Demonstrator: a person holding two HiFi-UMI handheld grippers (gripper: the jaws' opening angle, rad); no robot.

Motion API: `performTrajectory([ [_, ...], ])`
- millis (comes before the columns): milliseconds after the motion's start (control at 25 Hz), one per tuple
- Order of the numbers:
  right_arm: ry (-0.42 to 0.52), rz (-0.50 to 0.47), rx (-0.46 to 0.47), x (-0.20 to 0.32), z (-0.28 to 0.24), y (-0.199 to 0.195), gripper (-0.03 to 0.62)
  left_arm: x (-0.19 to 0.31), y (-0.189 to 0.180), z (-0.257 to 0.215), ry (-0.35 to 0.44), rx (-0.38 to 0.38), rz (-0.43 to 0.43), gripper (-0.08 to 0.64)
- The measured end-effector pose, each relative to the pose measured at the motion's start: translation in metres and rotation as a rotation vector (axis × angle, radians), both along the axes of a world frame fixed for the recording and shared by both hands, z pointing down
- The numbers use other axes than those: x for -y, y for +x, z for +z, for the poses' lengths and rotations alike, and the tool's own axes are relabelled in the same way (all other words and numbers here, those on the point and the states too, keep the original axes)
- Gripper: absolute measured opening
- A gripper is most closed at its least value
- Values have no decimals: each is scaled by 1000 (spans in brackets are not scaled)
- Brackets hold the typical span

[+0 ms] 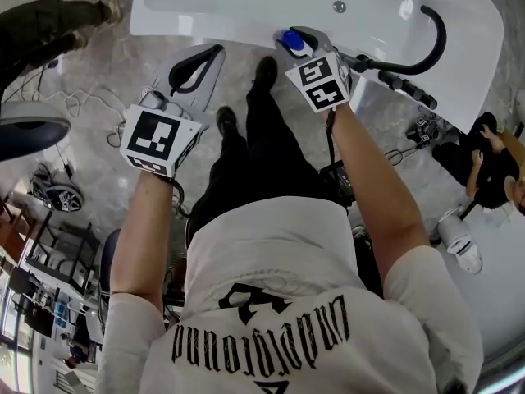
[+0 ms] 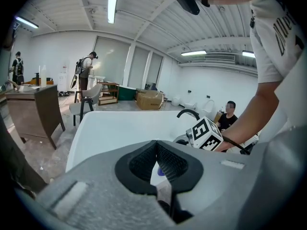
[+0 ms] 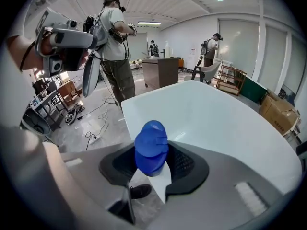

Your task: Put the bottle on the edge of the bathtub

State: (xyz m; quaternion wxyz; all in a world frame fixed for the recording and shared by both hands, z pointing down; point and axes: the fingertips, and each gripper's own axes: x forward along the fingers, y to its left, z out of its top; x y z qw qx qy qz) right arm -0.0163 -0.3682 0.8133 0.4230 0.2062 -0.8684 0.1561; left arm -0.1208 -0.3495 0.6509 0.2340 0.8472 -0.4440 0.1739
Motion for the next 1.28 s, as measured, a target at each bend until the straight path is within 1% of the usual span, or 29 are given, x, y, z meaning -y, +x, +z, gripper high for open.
performTrajectory([
  [280, 10, 16, -15, -9, 5, -1, 160, -10, -5, 2, -13, -5, 2, 8],
  [480, -2, 35, -16, -11, 8, -3, 216, -16, -7, 1, -13, -5, -1, 8],
  [680, 10, 40, 6, -13, 1, -4, 235, -22, -7, -3, -4, -3, 0, 8],
  [1000, 77, 63, 50, -14, -51, -7, 238, -30, -13, -30, 47, -1, 16, 8],
  [1120, 103, 83, 73, -18, -79, -8, 235, -34, -18, -48, 87, 7, 26, 8],
  [1280, 142, 108, 96, -31, -128, -11, 192, -47, -20, -81, 118, 6, 43, 8],
])
